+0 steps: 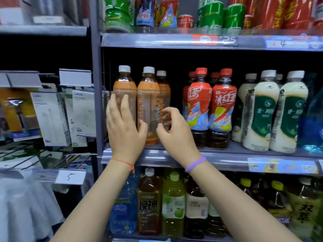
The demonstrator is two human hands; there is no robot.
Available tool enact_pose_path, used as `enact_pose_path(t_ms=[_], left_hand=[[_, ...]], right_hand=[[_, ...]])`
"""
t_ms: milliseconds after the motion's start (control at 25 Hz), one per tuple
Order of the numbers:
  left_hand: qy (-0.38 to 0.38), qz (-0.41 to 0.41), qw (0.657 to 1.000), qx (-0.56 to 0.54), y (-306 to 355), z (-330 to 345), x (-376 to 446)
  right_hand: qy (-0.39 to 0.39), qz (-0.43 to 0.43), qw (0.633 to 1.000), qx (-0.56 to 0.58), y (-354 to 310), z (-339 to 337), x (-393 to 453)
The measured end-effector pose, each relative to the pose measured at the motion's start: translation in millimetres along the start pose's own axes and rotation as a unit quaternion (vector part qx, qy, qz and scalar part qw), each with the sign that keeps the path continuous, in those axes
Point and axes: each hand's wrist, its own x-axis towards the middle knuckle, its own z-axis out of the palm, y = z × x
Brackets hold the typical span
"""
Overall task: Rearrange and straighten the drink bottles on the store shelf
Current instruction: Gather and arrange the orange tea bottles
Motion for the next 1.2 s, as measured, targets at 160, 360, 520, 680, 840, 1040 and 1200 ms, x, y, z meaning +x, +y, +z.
enact_pose_path(t_ms=[160,360,520,680,840,1040,1200], left_hand=[[-0.106,-0.048,0.991,-0.064,-25,-7,2],[-0.119,-0.030,0.991,-0.060,-38,-15,7],[-0.130,-0.023,0.988,-0.080,-41,-17,6],[-0.127,-0.024,0.984,-0.120,-38,-20,6],[-0.151,-0.028,0.975,-0.160,-35,-19,8],[-0.173,-0.042,0.964,-0.199,-33,-17,9],[-0.204,-0.098,0.941,-0.253,-37,-12,15]], right_hand=[[-0.052,0.153,0.987,-0.002,-17,36,23],[0.009,0.163,0.984,-0.068,-18,53,30],[0.044,0.141,0.986,-0.078,-11,39,17],[0.036,0.146,0.987,-0.051,-11,31,14],[0.047,0.147,0.988,-0.006,-16,25,9],[0.039,0.137,0.990,0.015,-13,21,4],[0.067,0.136,0.988,0.029,-6,21,6]])
